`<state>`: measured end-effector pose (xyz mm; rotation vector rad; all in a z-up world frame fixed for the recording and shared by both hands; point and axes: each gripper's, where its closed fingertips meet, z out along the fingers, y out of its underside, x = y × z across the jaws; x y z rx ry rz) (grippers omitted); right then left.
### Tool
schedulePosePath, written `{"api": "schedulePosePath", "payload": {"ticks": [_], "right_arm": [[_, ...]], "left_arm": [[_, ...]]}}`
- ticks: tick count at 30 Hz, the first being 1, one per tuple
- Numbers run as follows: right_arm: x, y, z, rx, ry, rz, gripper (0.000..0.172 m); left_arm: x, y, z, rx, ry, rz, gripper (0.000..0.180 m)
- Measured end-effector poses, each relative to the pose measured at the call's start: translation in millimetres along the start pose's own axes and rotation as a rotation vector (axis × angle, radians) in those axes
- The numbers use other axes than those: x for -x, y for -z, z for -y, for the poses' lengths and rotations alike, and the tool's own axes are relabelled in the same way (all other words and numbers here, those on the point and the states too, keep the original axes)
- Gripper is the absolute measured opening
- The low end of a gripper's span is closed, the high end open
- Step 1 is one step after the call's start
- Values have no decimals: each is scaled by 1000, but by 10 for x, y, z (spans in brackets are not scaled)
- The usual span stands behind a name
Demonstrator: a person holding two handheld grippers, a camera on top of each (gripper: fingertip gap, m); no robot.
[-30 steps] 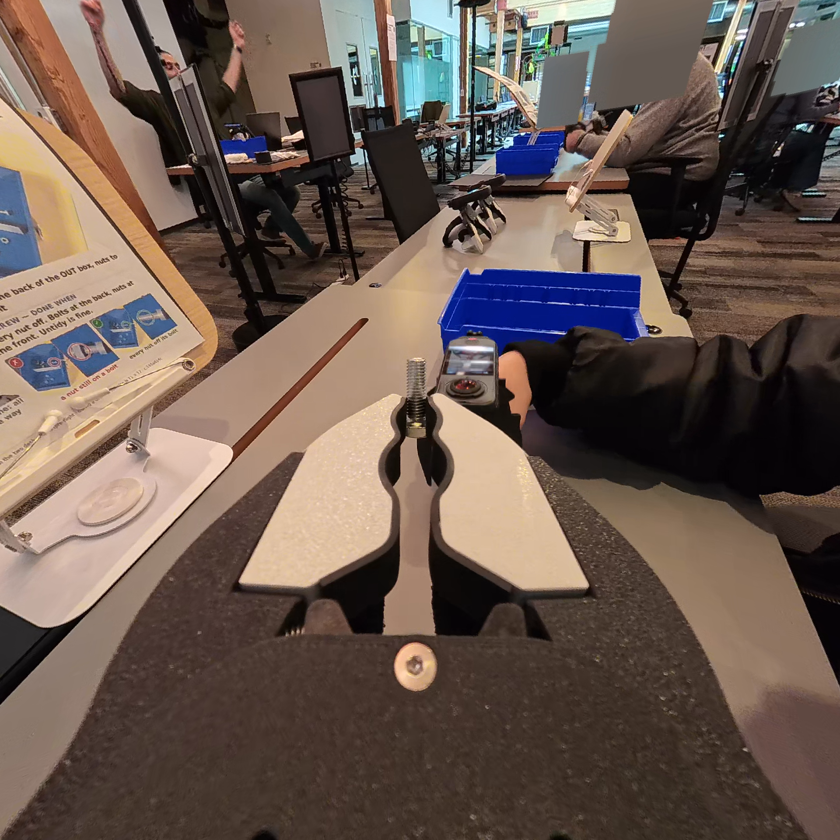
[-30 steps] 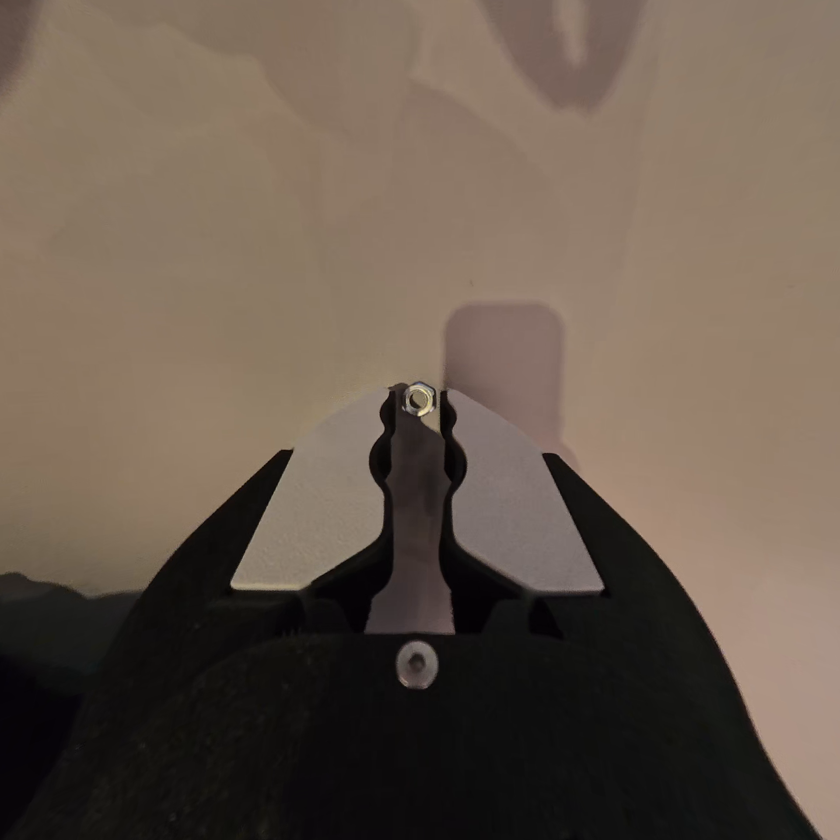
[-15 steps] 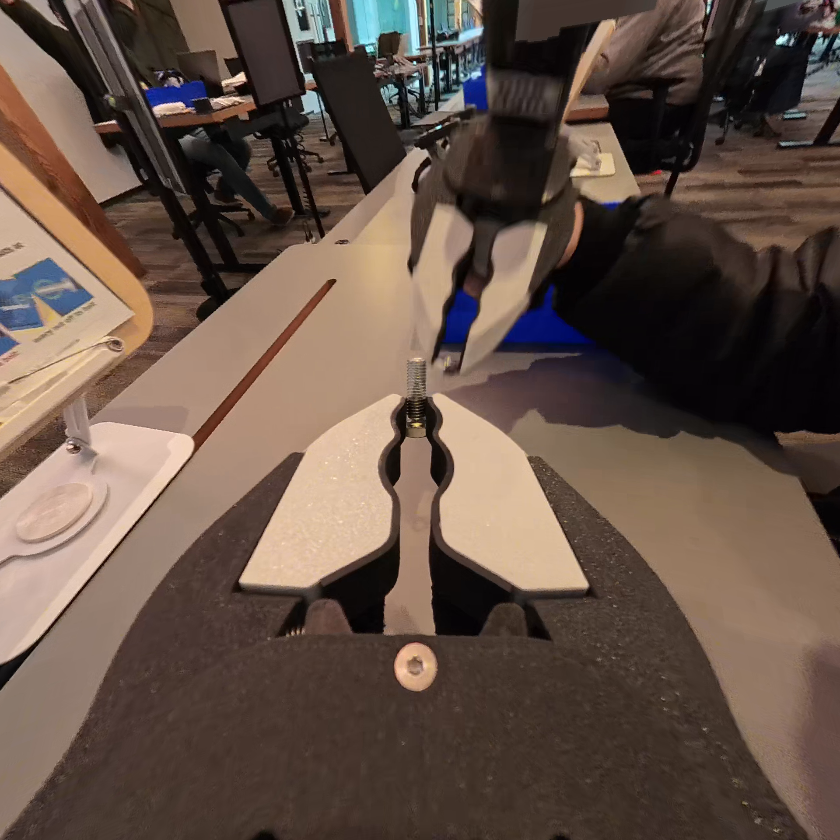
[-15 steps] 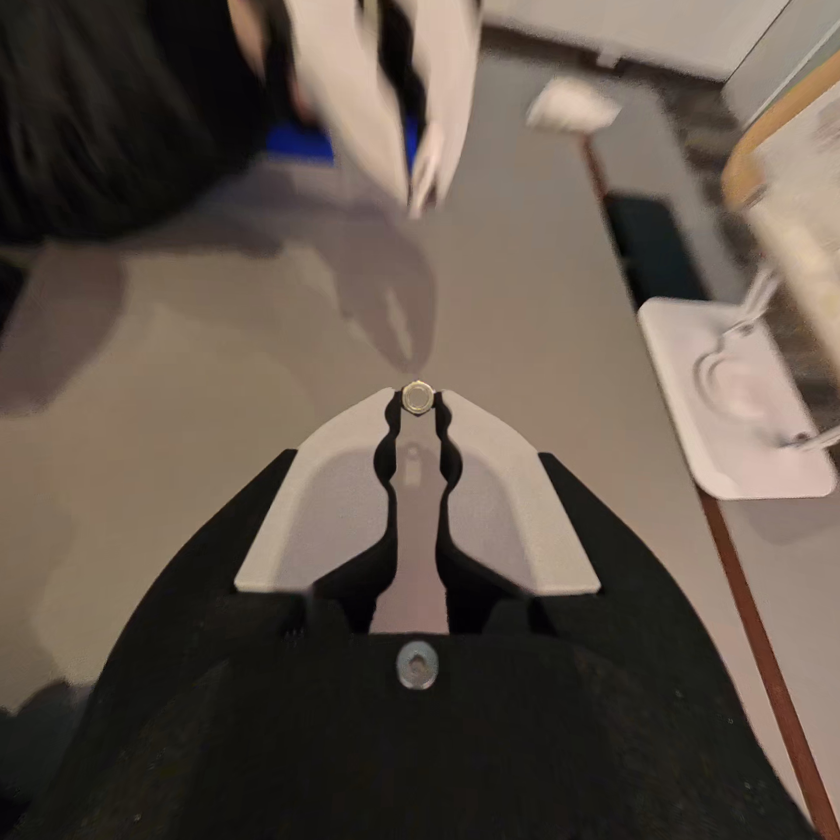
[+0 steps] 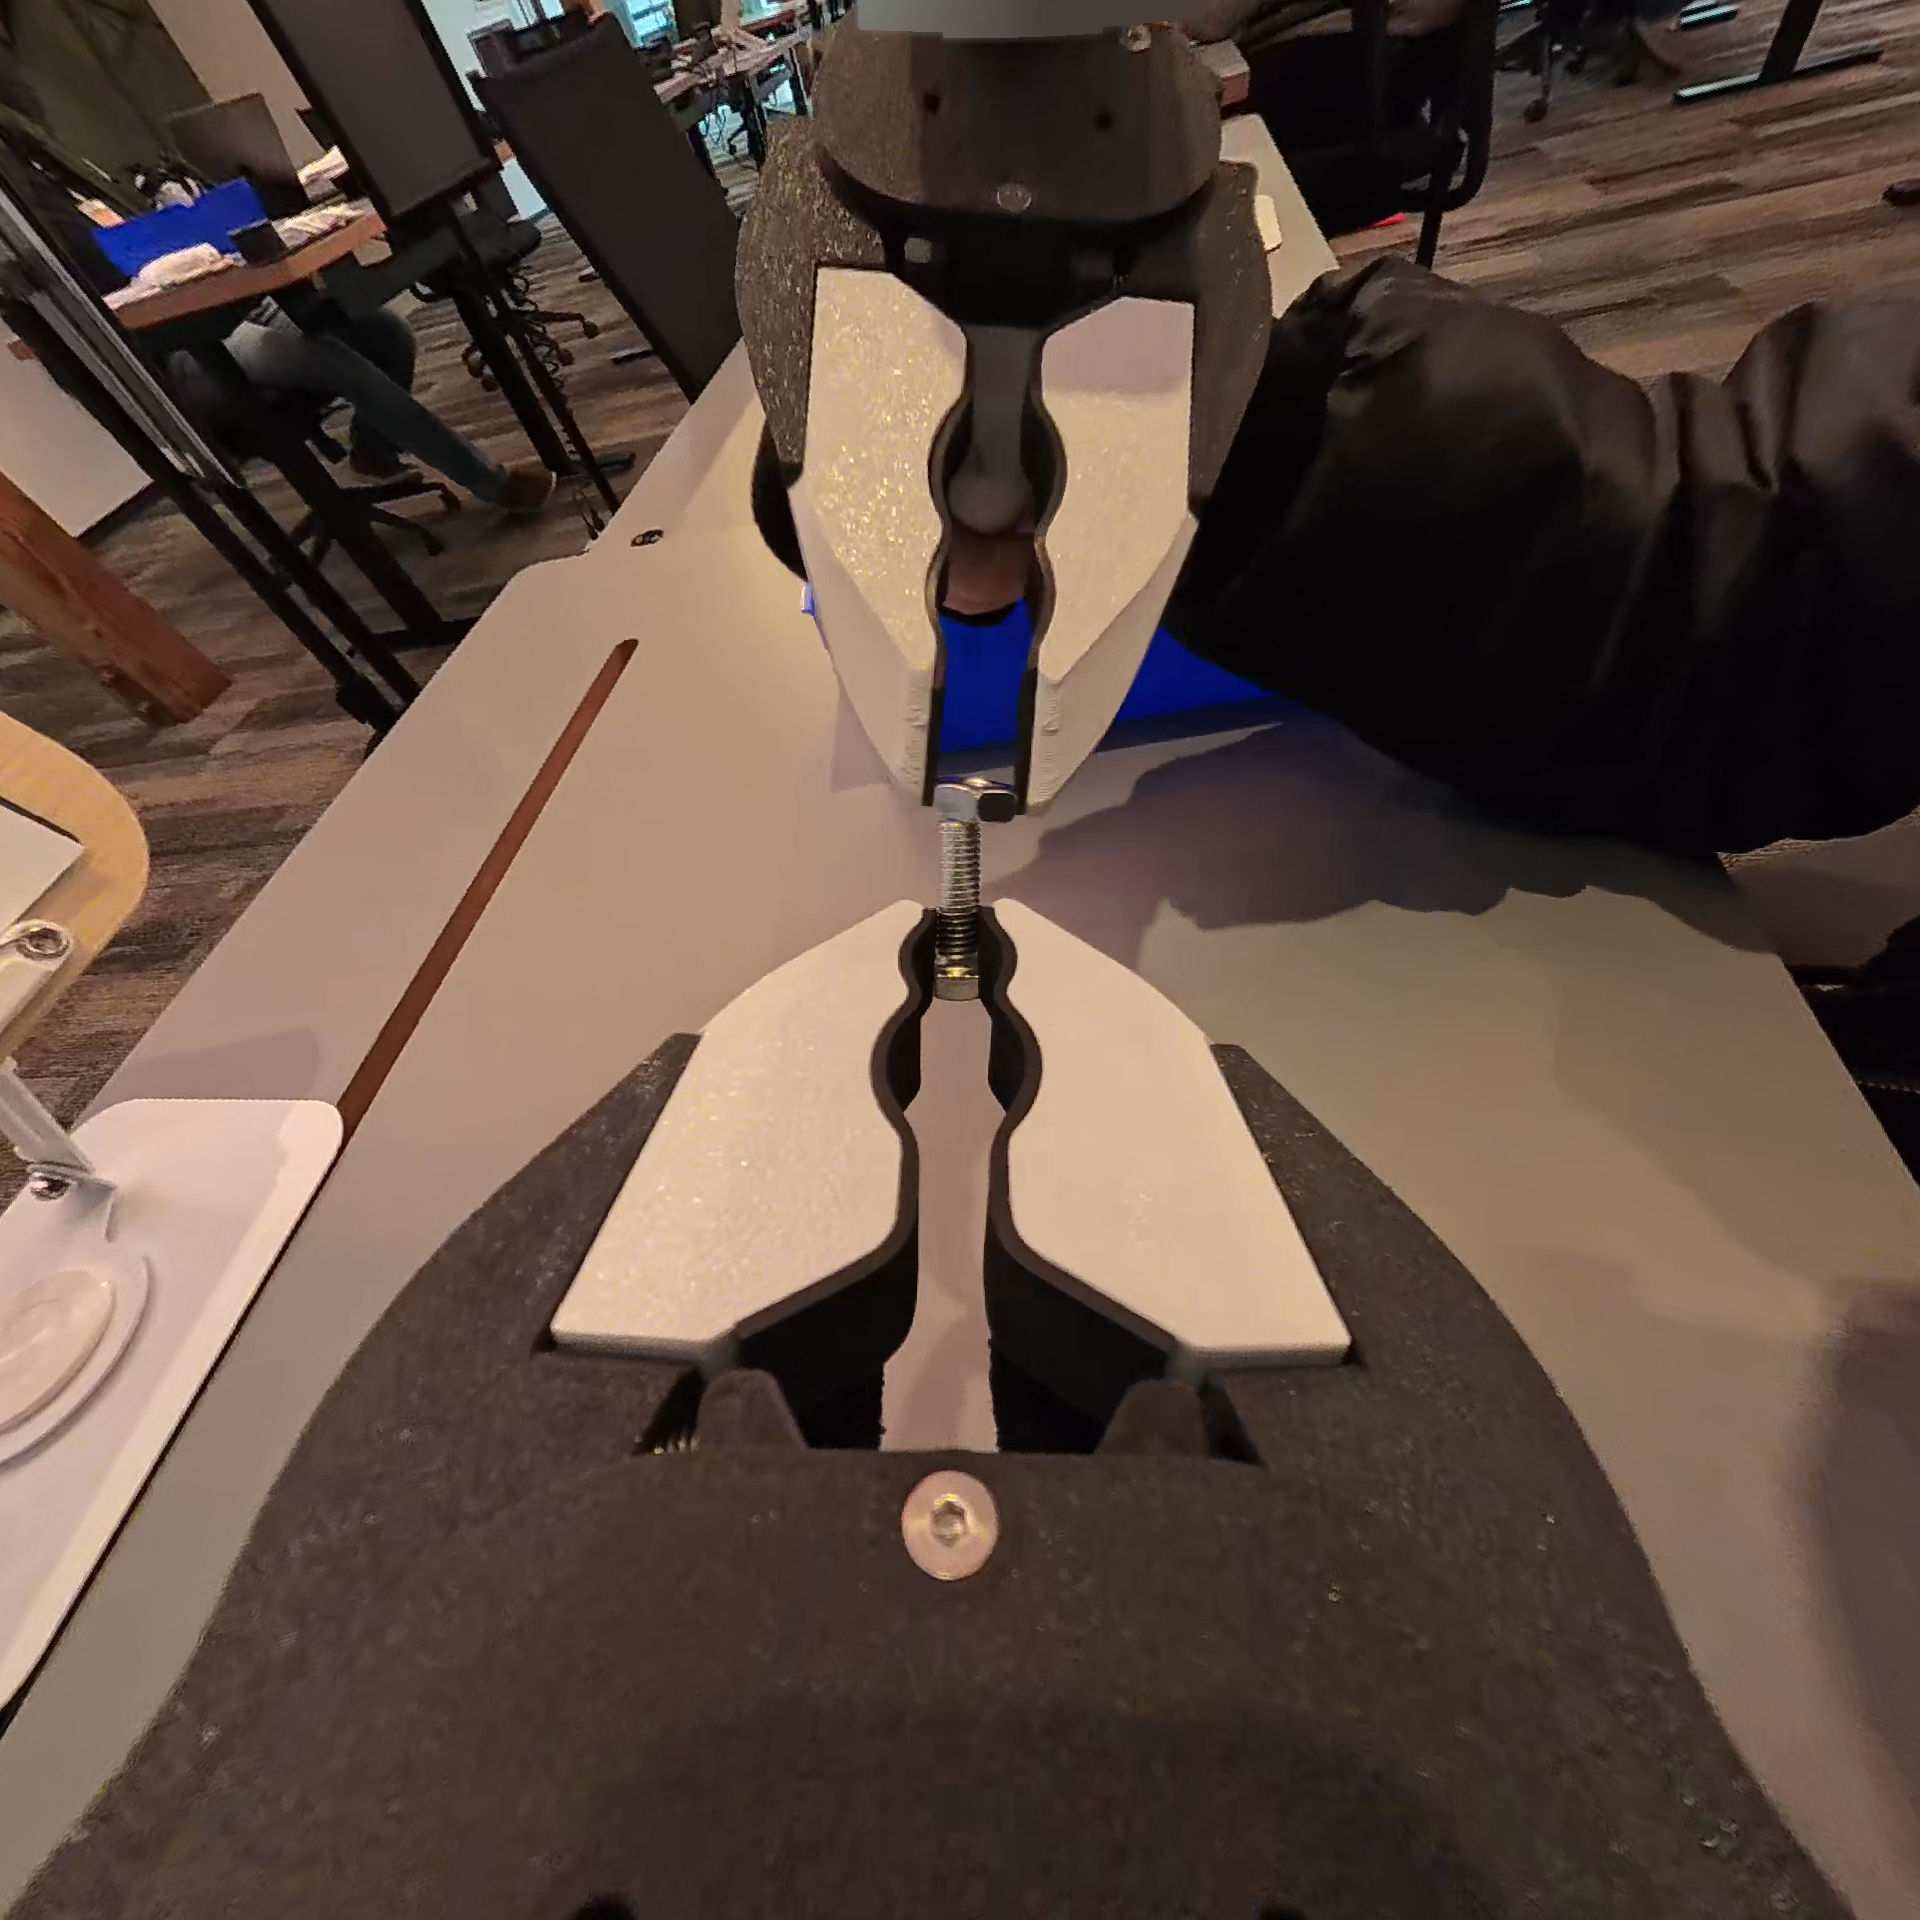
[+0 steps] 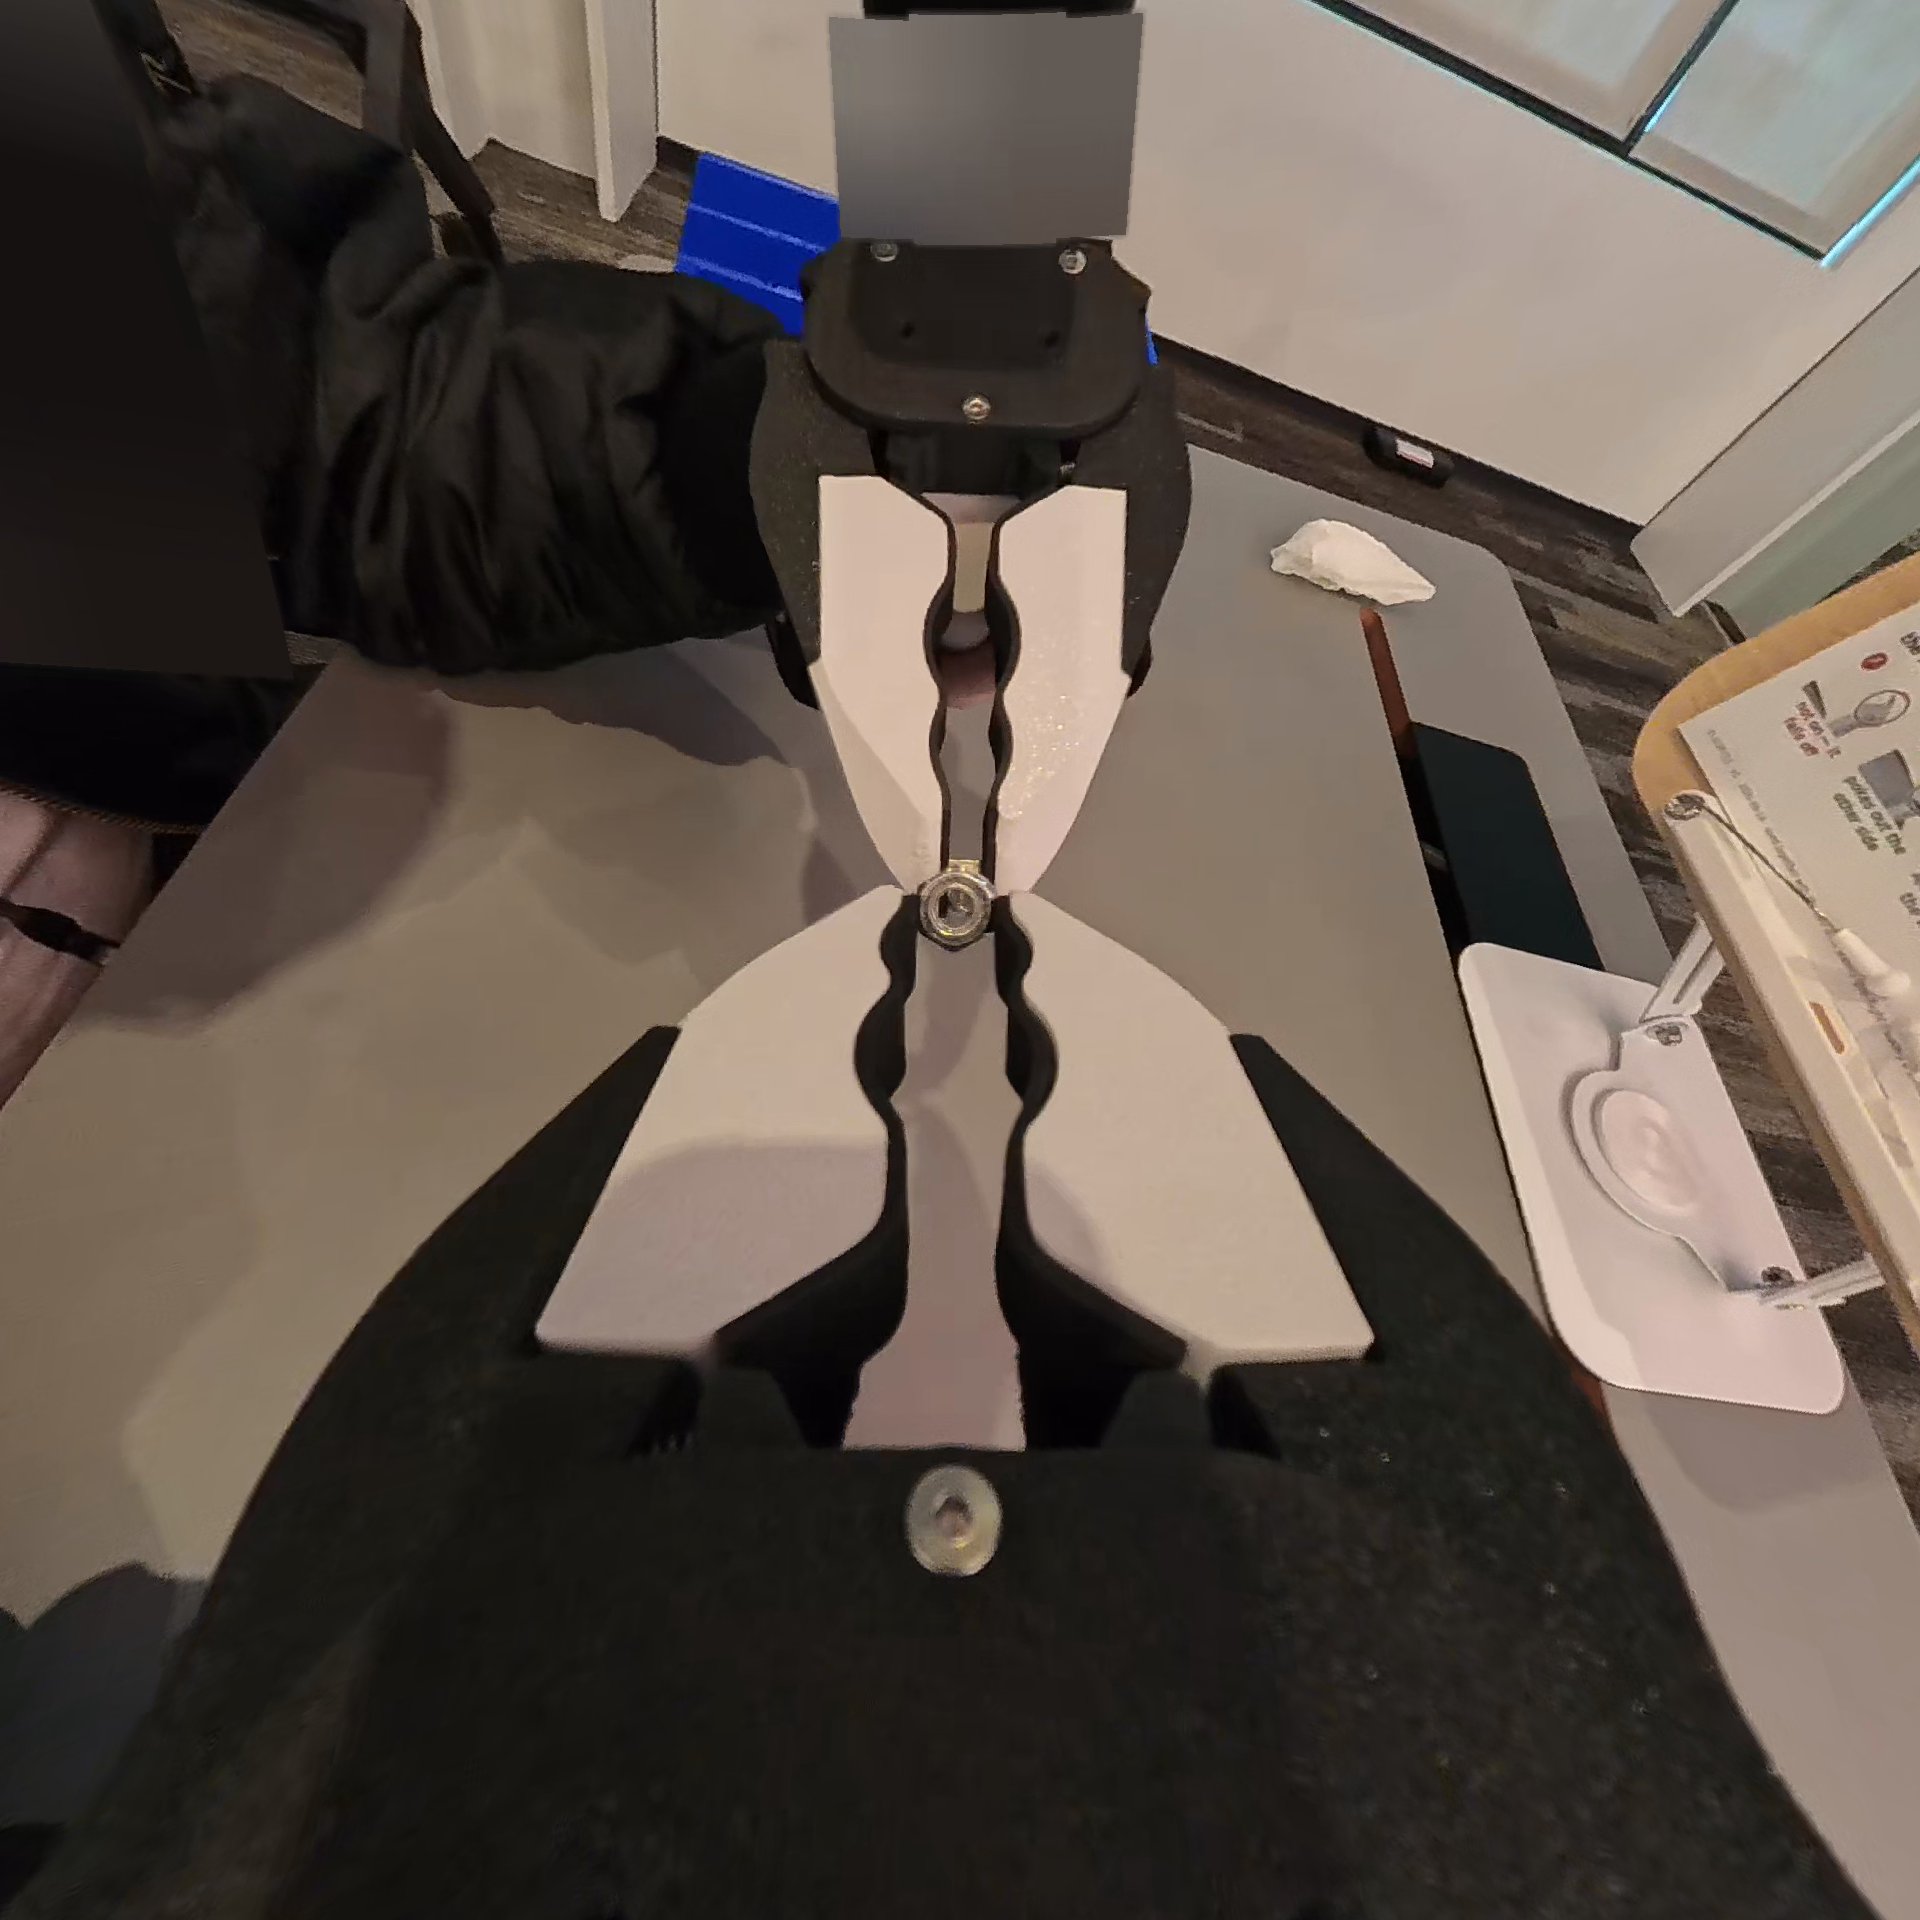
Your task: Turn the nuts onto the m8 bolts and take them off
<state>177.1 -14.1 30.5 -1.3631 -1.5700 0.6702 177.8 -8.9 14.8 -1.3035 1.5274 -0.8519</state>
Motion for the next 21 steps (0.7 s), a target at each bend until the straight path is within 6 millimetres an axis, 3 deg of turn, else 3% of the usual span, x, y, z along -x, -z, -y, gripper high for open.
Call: {"api": "schedulePosePath", "payload": {"ticks": [10, 15, 21], "right_arm": [[102, -19, -18, 48, 113, 2, 13], [61, -6, 14, 52, 71, -21, 13], [234, 17, 67, 40, 186, 28, 13]], "left_arm": [[-120, -26, -23, 26, -56, -44, 7], [-68, -9, 16, 13, -111, 14, 7], [-247, 4, 54, -13, -158, -72, 7]]}}
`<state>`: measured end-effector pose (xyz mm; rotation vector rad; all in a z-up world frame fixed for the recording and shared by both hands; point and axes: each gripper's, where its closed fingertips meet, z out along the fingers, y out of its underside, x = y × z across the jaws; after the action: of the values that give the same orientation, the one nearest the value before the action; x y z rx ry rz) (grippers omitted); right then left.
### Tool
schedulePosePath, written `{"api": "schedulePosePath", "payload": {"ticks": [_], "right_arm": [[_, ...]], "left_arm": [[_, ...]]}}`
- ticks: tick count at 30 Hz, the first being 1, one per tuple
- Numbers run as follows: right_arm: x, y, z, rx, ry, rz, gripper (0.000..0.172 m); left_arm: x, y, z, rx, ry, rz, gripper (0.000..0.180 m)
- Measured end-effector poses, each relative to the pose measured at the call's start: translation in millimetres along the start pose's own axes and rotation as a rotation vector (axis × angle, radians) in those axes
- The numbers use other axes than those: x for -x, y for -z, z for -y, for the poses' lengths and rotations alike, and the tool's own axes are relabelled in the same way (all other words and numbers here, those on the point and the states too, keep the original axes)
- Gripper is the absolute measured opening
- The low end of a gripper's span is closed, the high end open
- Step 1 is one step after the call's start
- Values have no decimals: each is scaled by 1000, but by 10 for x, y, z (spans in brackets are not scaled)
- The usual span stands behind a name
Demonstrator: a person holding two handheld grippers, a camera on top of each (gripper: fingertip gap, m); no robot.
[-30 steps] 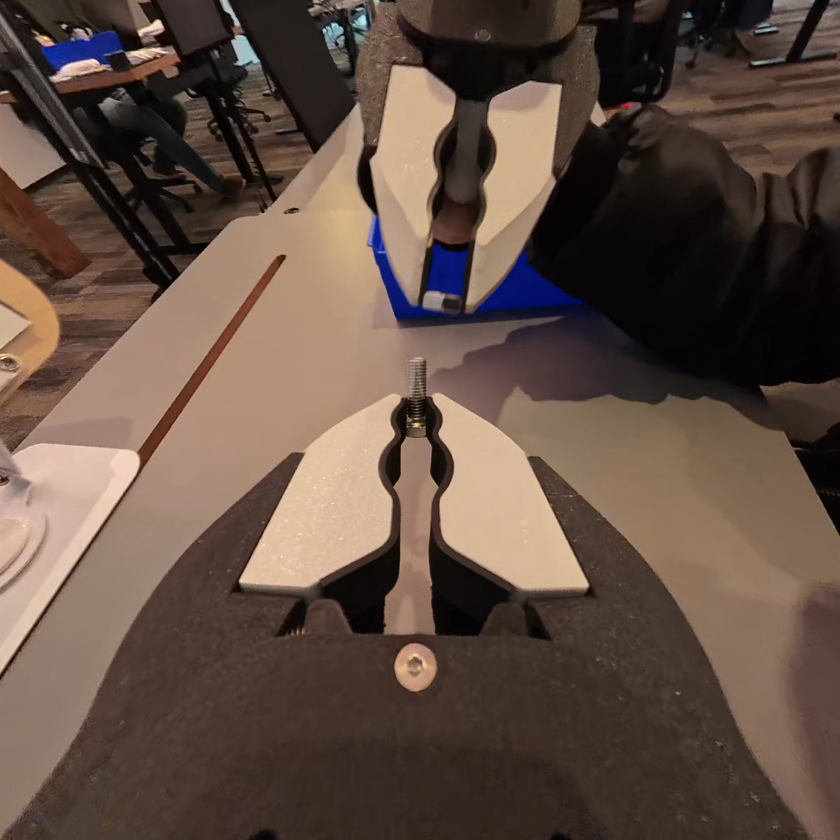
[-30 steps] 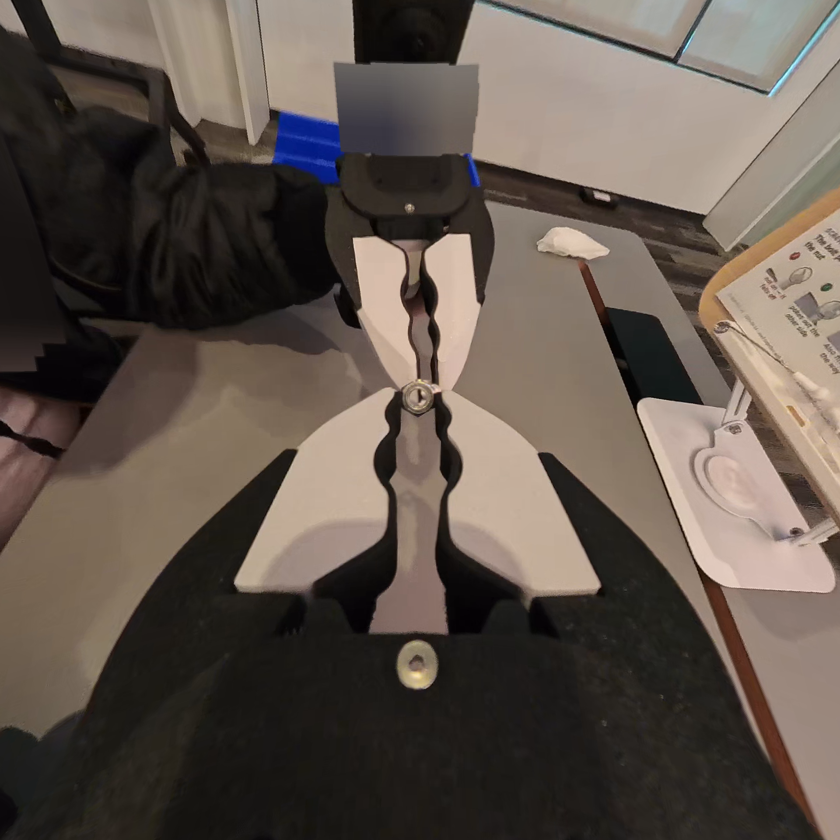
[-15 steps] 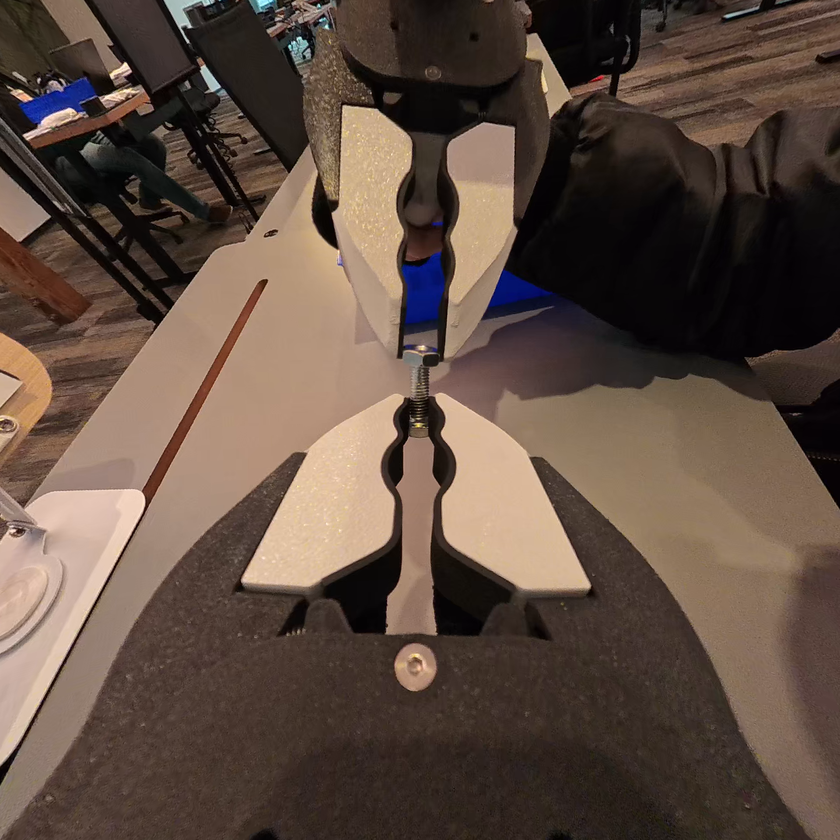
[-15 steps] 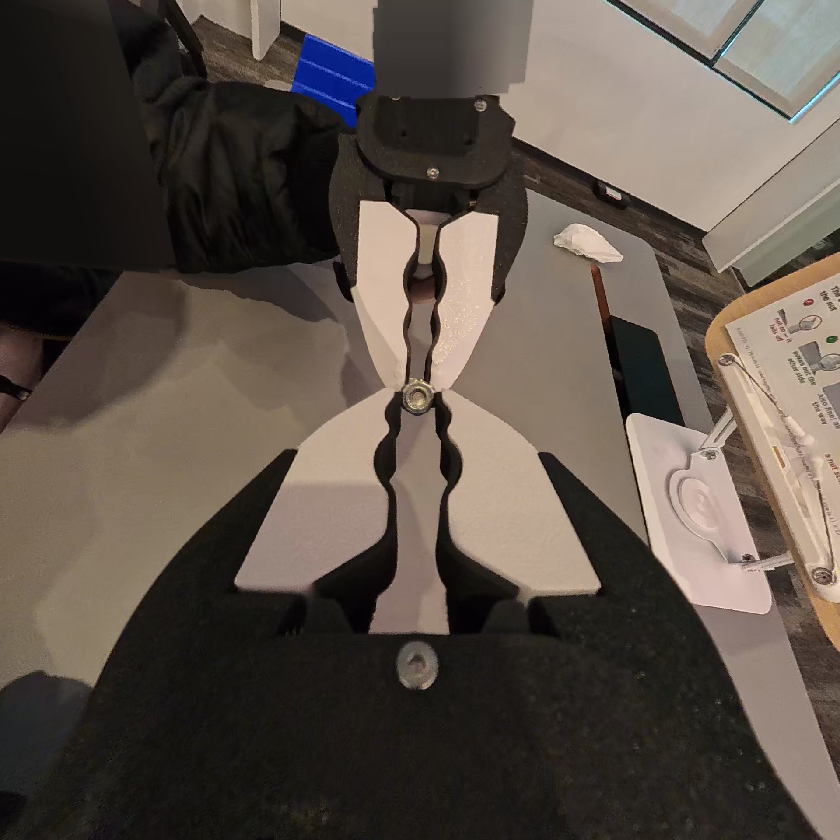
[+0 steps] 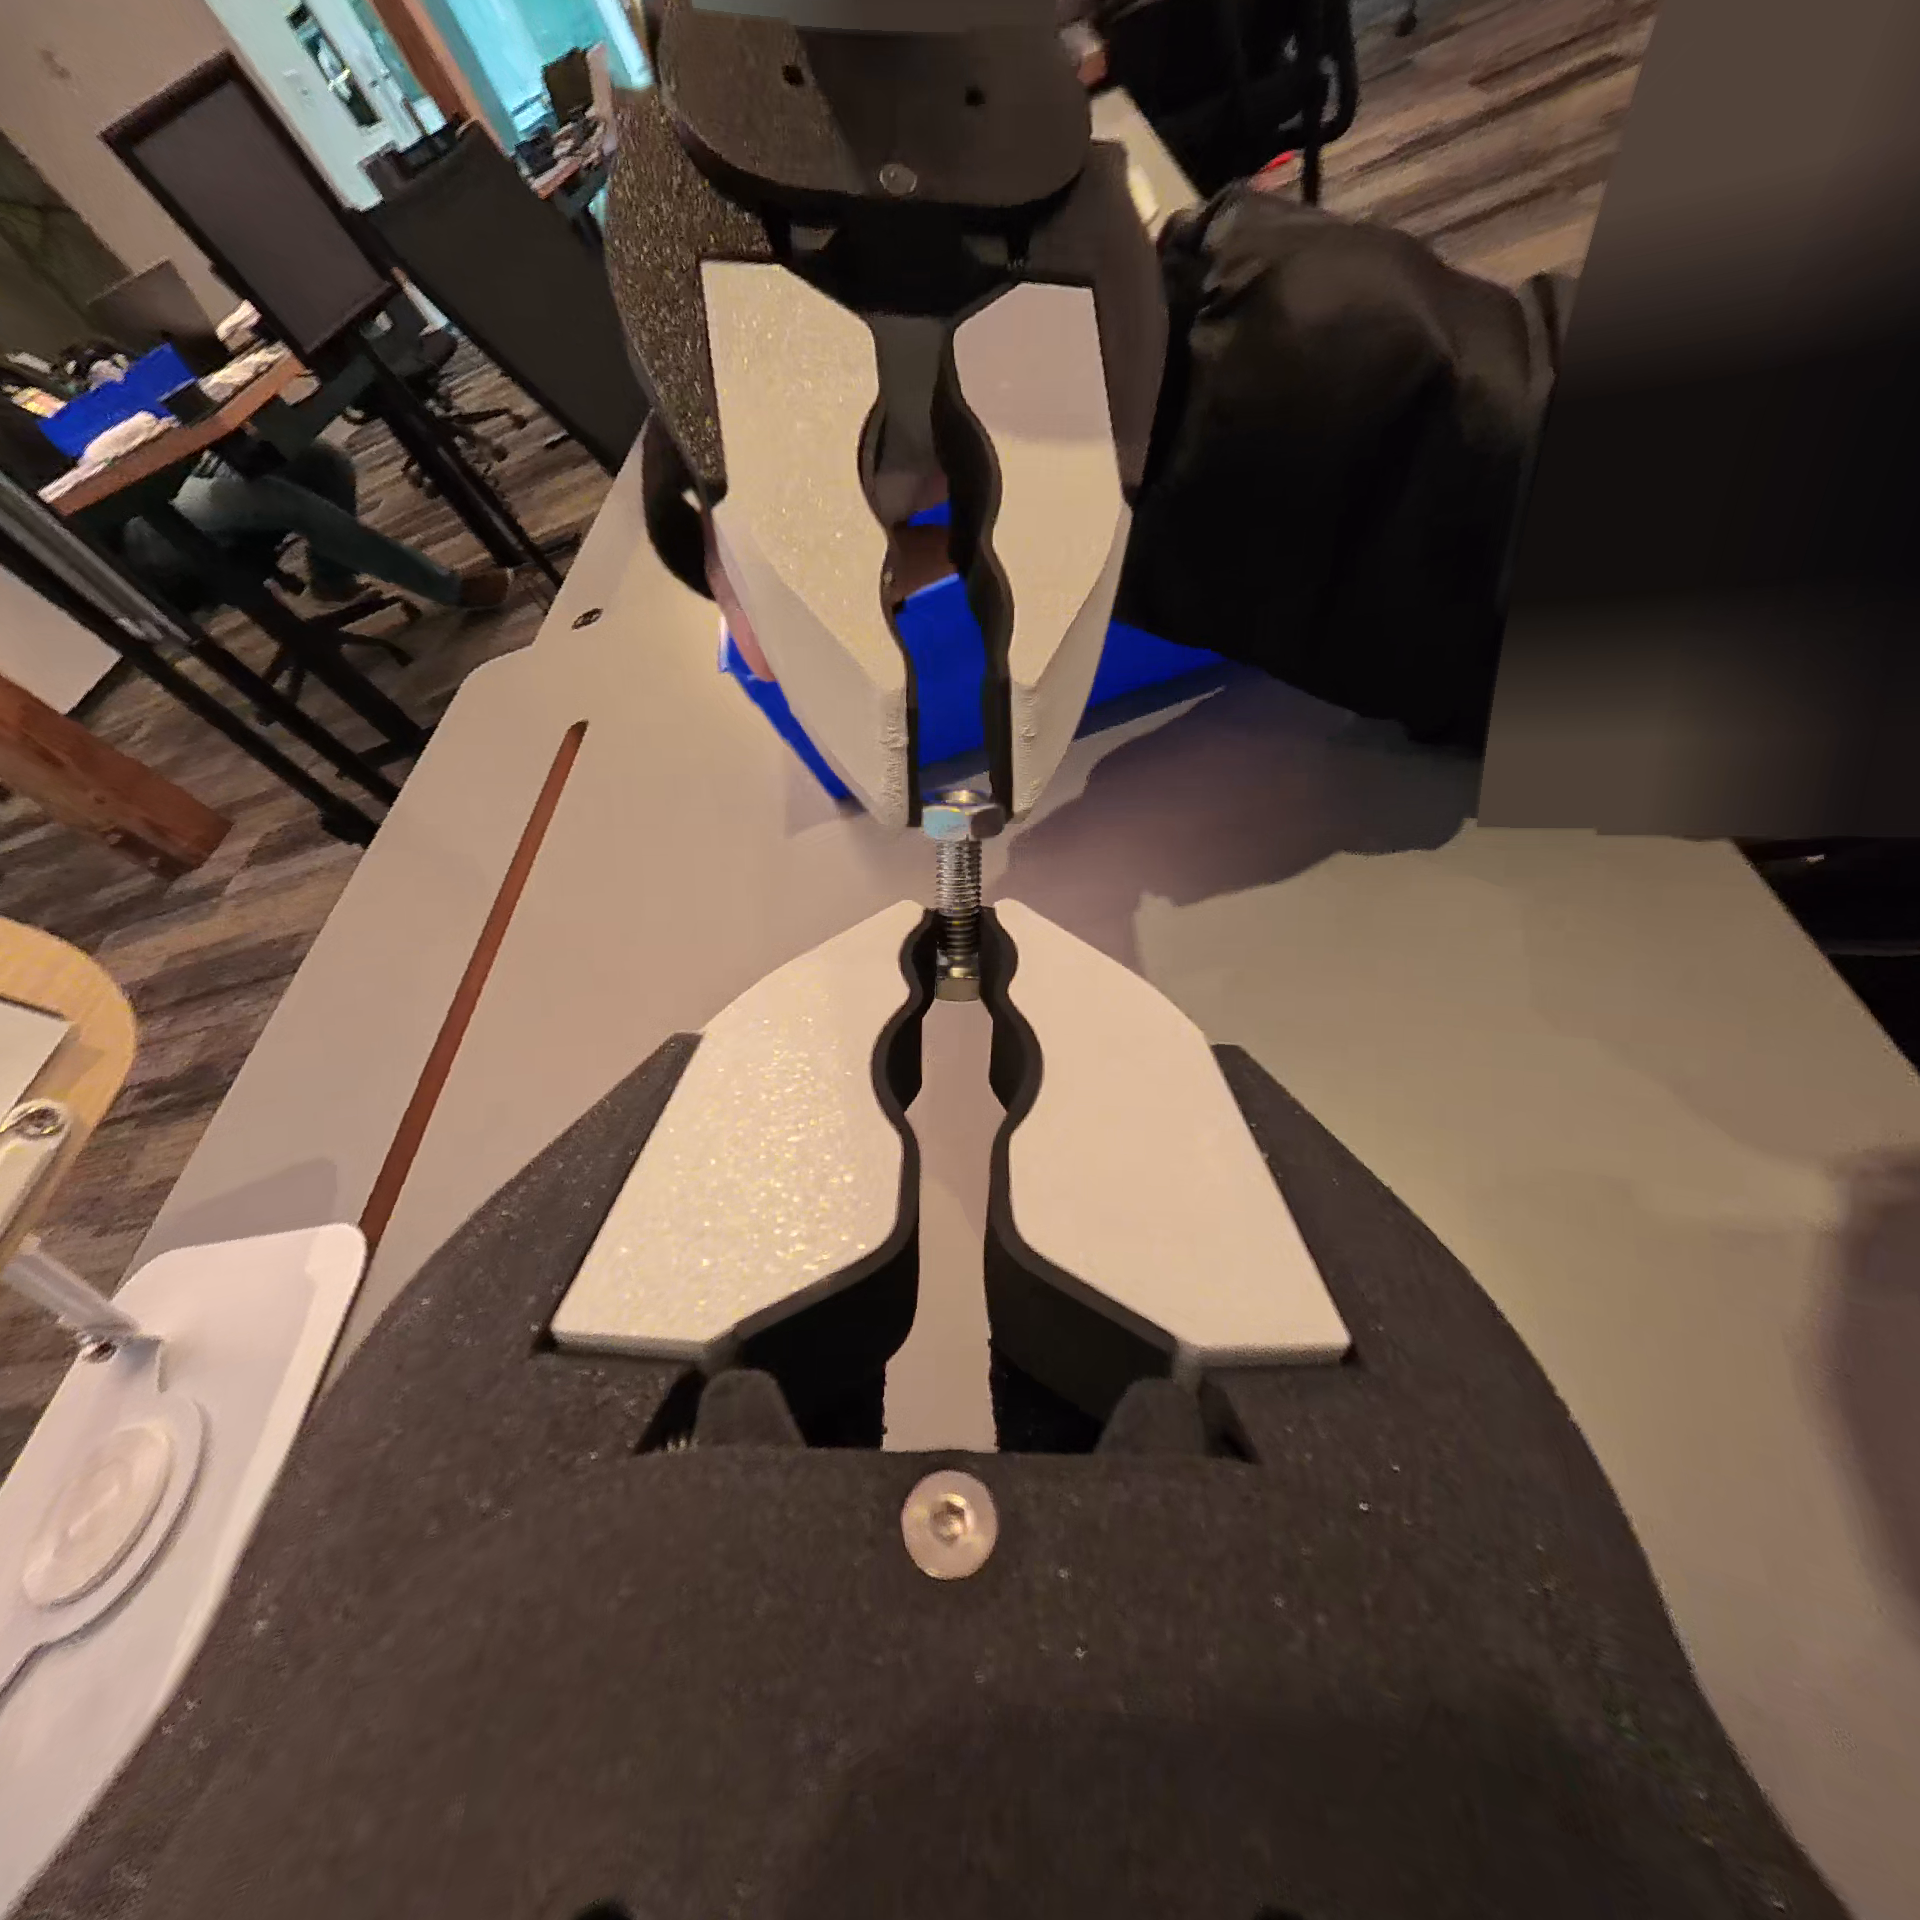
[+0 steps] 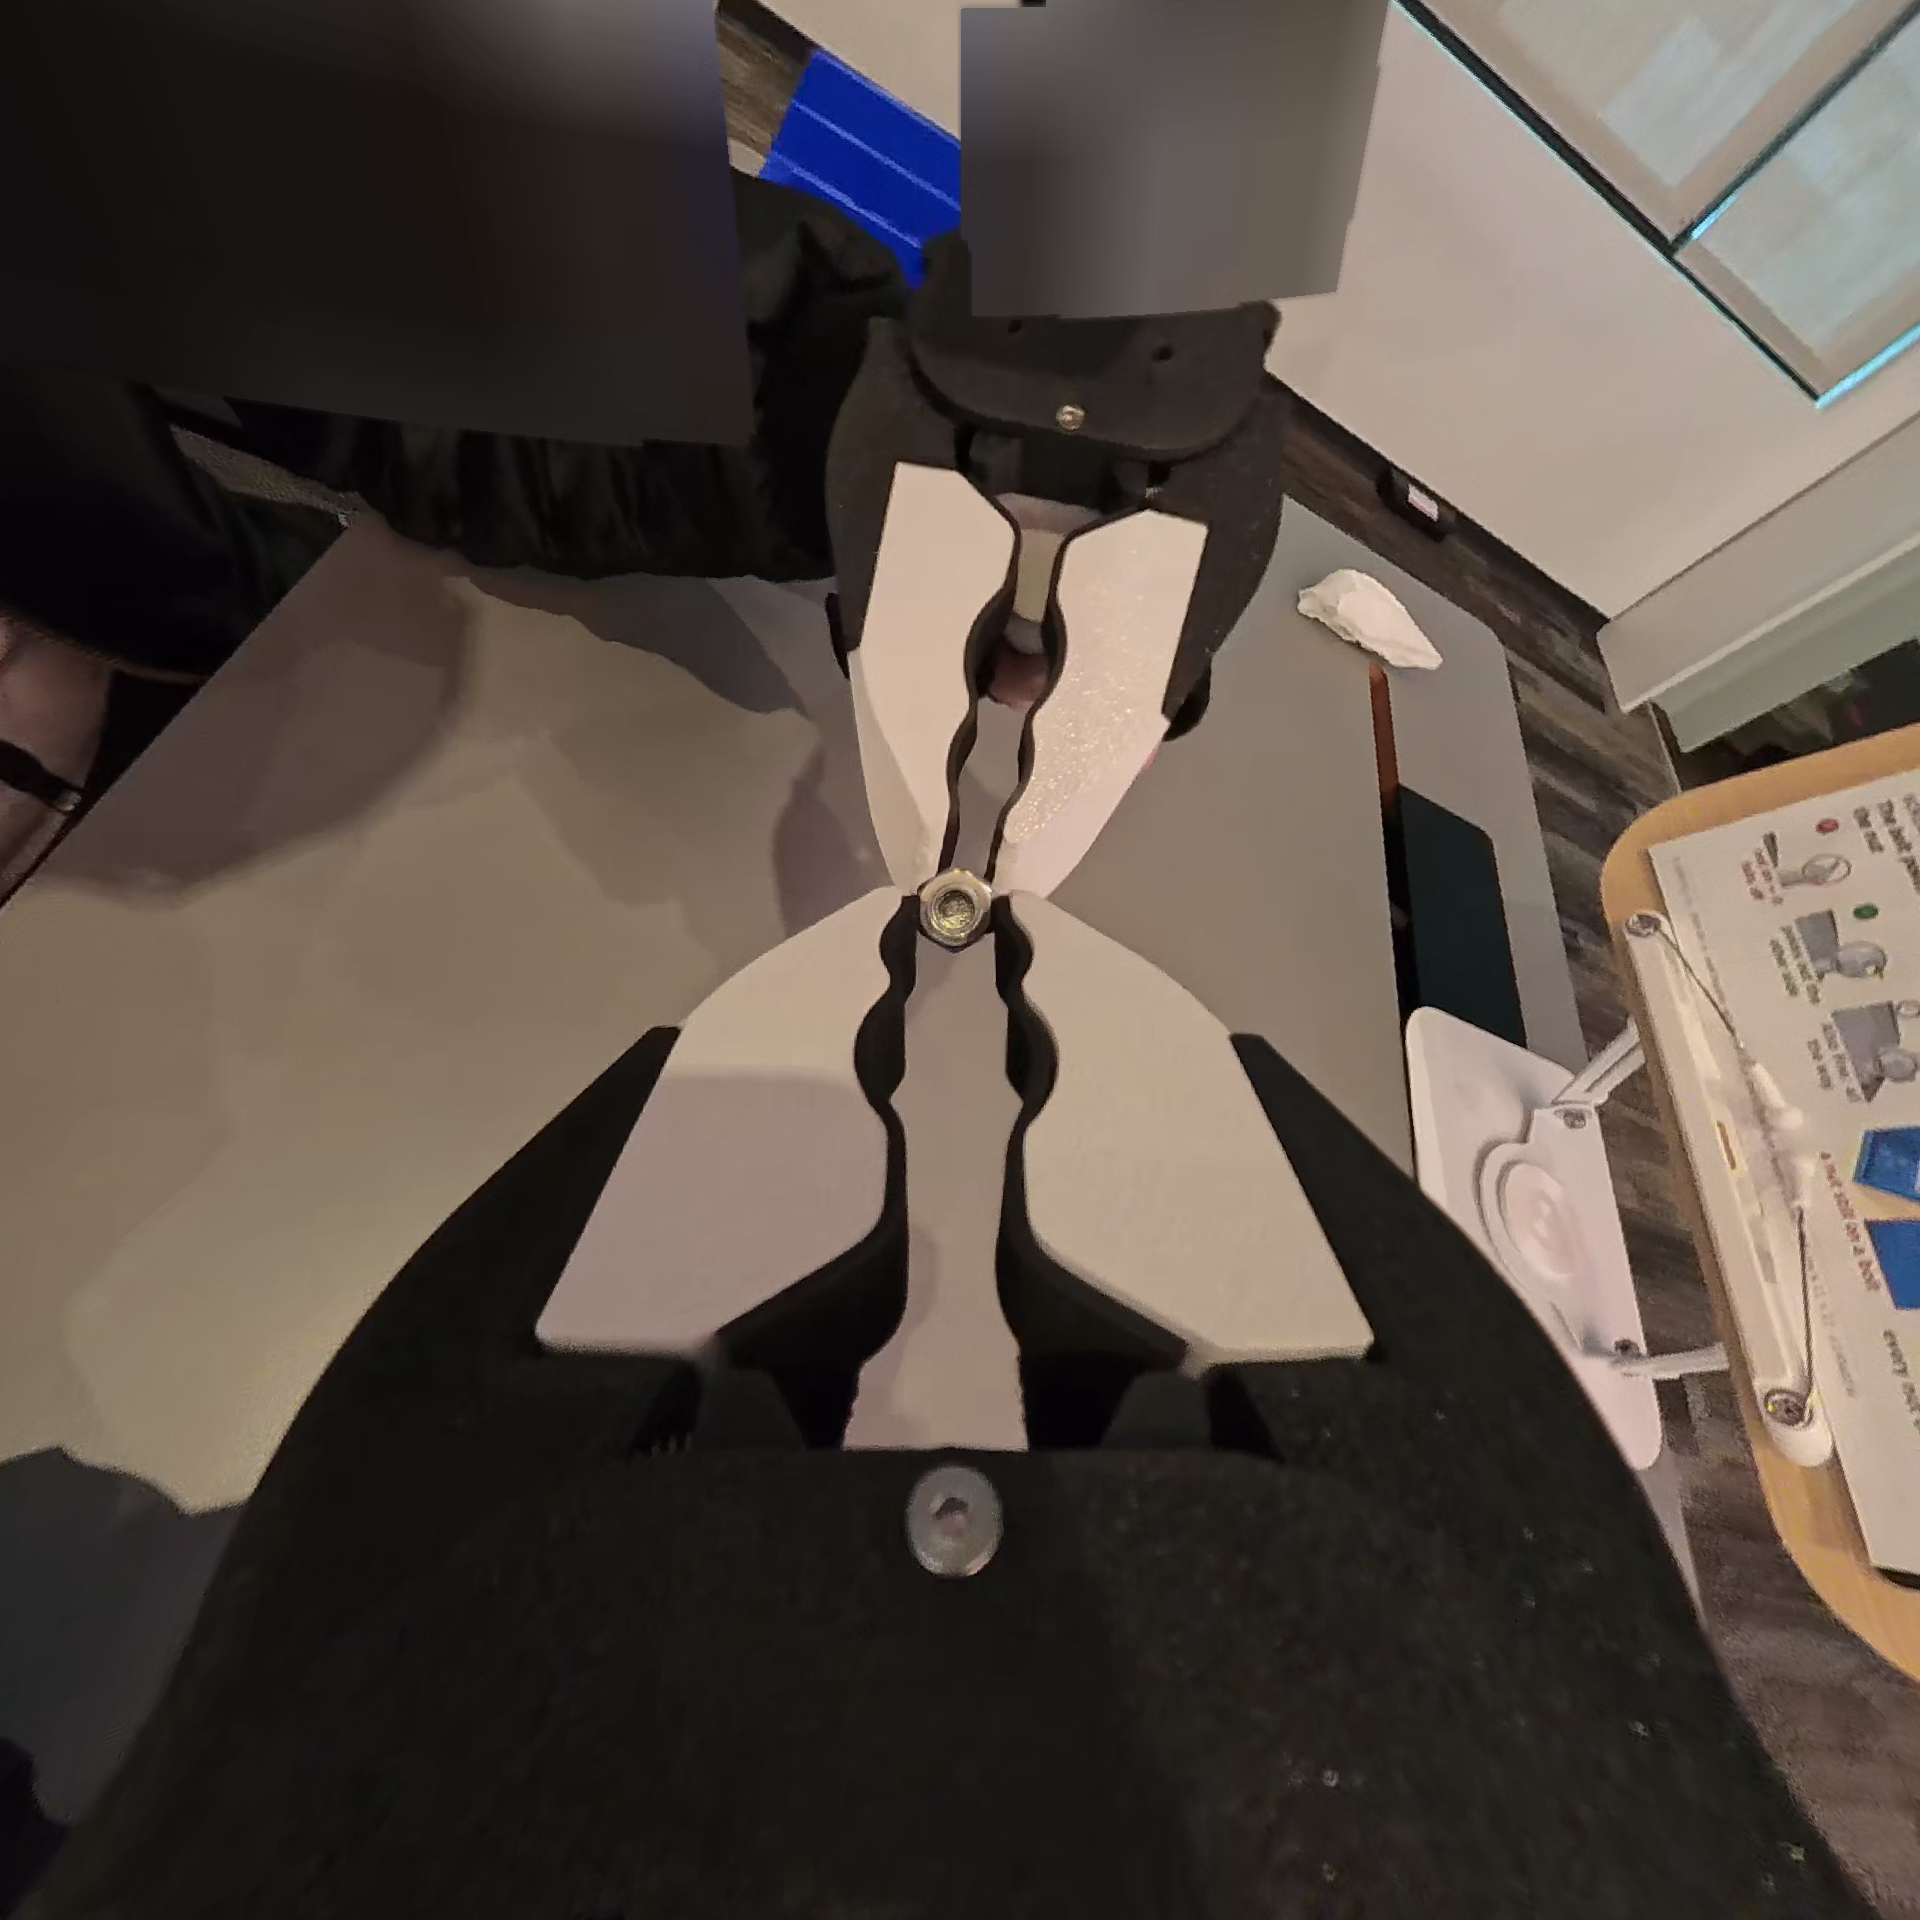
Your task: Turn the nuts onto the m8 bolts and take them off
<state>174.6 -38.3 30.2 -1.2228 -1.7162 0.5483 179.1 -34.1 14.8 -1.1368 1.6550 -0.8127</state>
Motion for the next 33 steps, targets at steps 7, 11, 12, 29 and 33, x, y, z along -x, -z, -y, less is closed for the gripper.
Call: {"api": "schedulePosePath", "payload": {"ticks": [7, 11, 12, 29, 33], "right_arm": [[-148, 20, 88, 10, -76, -92, 13], [-279, 22, 140, -5, -162, -158, 13], [-312, 21, 146, -7, -179, -175, 13], [-572, -14, 169, -13, -451, -342, 14], [-588, -11, 152, -17, -499, -349, 14]], "left_arm": [[127, 77, 85, -50, 12, 75, 7], [243, 142, 128, -88, 26, 139, 7], [274, 156, 134, -91, 27, 160, 7], [533, 277, 131, -12, -47, 386, 7], [554, 267, 120, 10, -59, 411, 8]]}}
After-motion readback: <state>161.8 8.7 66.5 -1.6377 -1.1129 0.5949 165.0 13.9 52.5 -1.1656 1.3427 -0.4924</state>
